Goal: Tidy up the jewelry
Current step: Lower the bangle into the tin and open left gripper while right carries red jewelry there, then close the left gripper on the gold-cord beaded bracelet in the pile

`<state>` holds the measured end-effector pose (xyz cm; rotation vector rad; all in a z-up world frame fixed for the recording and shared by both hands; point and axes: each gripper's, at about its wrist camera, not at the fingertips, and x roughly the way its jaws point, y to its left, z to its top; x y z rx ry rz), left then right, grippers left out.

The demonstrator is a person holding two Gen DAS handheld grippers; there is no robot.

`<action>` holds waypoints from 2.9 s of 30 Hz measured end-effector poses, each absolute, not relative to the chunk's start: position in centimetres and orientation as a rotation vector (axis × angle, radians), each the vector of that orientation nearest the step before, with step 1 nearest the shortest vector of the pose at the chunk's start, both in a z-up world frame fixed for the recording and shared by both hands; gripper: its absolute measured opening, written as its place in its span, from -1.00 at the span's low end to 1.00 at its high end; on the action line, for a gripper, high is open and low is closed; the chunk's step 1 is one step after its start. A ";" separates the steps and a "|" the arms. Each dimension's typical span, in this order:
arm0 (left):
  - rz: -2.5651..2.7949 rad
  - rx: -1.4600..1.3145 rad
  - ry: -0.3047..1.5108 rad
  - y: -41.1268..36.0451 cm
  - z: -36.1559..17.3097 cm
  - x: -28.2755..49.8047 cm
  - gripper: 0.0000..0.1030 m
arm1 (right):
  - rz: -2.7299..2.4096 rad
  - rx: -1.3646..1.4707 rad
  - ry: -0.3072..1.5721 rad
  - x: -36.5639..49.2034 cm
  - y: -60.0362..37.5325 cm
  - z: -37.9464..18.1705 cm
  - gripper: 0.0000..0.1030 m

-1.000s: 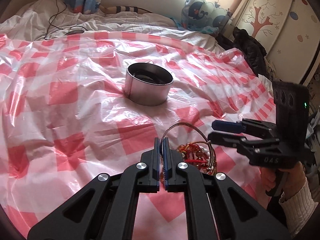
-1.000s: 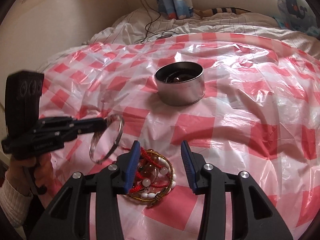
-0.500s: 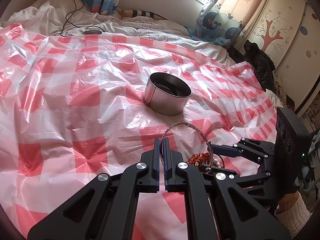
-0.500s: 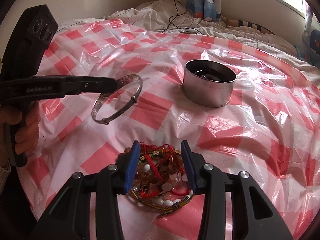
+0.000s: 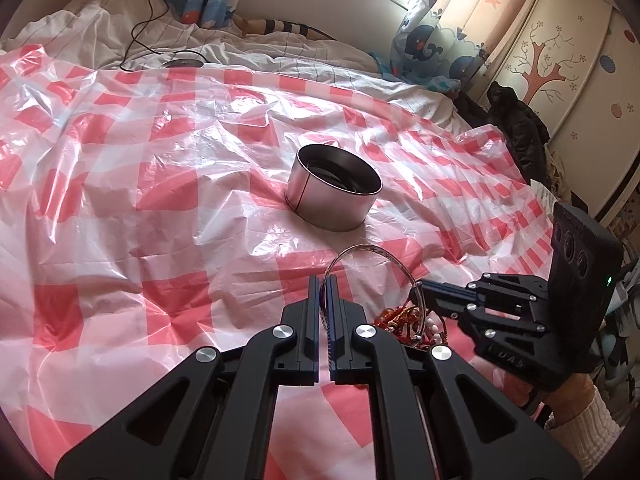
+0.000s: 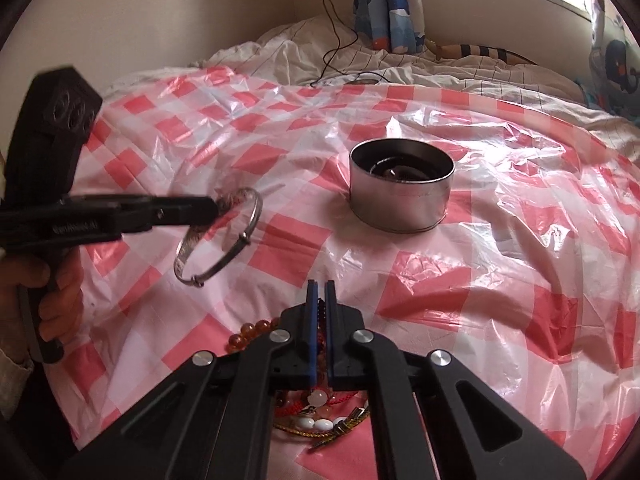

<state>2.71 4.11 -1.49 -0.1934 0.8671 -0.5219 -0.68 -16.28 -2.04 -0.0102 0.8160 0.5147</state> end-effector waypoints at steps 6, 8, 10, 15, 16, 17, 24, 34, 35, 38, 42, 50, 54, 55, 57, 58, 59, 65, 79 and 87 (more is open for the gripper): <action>-0.523 -0.180 0.871 3.9 -1.7 2.7 -0.95 | 0.554 0.221 0.776 0.0 -19.5 -0.5 -0.93; -0.523 -0.172 0.872 3.7 -1.7 2.6 -0.95 | 0.559 0.266 0.772 0.1 -20.1 -0.4 -0.93; -0.521 -0.162 0.871 3.4 -1.8 2.6 -0.95 | 0.563 0.298 0.763 0.1 -20.5 -0.1 -0.93; -0.513 -0.121 0.856 2.6 -1.4 2.8 -0.95 | 0.566 0.339 0.720 -0.1 -21.2 0.8 -0.93; -0.512 -0.114 0.852 2.4 -1.2 2.9 -0.95 | 0.566 0.342 0.710 -0.1 -21.3 1.0 -0.93; -0.511 -0.105 0.847 2.1 -1.0 3.0 -0.95 | 0.567 0.349 0.702 -0.2 -21.4 1.1 -0.93; -0.506 -0.074 0.840 1.1 -0.2 2.9 -0.95 | 0.555 0.382 0.658 -0.6 -22.4 1.8 -0.93; -0.477 -0.074 0.846 0.9 0.1 3.5 -0.95 | 0.546 0.386 0.646 -0.4 -22.6 2.2 -0.93; -0.477 -0.075 0.841 0.8 0.4 3.8 -0.95 | 0.542 0.390 0.645 -0.3 -22.7 2.4 -0.93; -0.486 -0.077 0.823 0.4 1.4 4.9 -0.95 | 0.542 0.408 0.639 0.6 -22.9 3.0 -0.93; -0.489 -0.094 0.805 -0.6 2.3 7.2 -0.95 | 0.537 0.463 0.624 3.3 -23.2 3.9 -0.93; -0.450 -0.088 0.809 -3.0 1.4 12.7 -0.94 | 0.517 0.496 0.600 8.7 -22.6 4.8 -0.93; -0.429 -0.045 0.828 -4.5 0.4 14.8 -0.94 | 0.501 0.490 0.611 10.8 -22.2 4.5 -0.93; -0.421 -0.032 0.838 -4.8 0.1 15.2 -0.93 | 0.501 0.491 0.617 11.3 -22.0 4.2 -0.93; -0.412 -0.002 0.873 -5.3 -0.8 16.2 -0.91 | 0.499 0.494 0.628 12.3 -21.6 3.8 -0.93; -0.412 0.013 0.888 -5.6 -1.1 16.5 -0.91 | 0.501 0.495 0.633 12.8 -21.4 3.6 -0.93; -0.409 0.024 0.895 -5.7 -1.3 16.8 -0.90 | 0.503 0.499 0.640 13.1 -21.2 3.3 -0.93; -0.393 0.012 0.879 -3.0 -0.5 15.5 -0.89 | 0.467 0.541 0.714 14.8 -20.3 0.4 -0.93; -0.441 -0.112 0.915 2.2 -1.2 4.6 -0.37 | 0.261 0.295 0.664 6.9 -22.0 2.5 0.08; -0.534 -0.059 0.961 -0.4 -3.7 1.7 -0.32 | 0.215 0.303 0.834 -1.6 -24.1 -1.5 0.24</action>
